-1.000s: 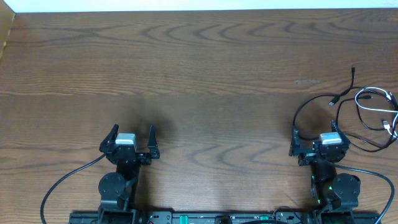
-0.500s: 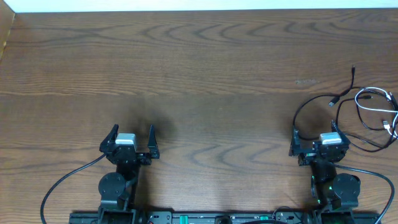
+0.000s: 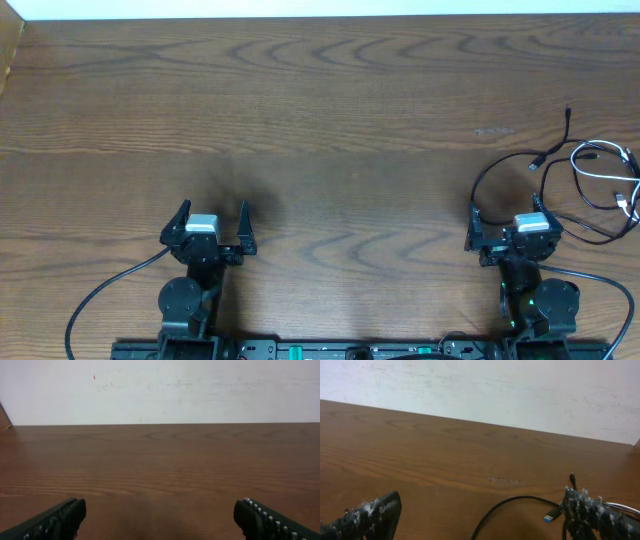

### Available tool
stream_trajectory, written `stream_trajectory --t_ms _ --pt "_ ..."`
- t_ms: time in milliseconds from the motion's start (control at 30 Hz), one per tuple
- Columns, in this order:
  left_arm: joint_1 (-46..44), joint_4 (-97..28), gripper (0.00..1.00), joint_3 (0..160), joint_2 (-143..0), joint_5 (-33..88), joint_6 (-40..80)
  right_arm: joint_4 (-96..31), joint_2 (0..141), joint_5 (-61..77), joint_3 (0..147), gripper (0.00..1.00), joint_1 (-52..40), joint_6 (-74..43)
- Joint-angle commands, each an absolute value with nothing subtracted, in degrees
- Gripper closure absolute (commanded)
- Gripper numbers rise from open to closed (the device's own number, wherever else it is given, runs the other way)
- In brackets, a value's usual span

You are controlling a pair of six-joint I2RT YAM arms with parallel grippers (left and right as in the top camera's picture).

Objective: Untangle cables

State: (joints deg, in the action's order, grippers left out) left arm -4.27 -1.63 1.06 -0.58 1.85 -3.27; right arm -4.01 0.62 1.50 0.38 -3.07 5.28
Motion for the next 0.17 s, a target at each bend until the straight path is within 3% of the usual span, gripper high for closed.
stream_trajectory --t_ms 0,133 --pt "-4.1 -4.1 0.00 0.2 -0.2 1.5 -4.1 -4.2 0.3 1.7 0.3 0.01 -2.4 6.0" --pt "-4.1 -4.1 0.00 0.2 -0.2 1.5 -4.1 -4.2 0.3 1.7 0.3 0.01 -2.4 6.0"
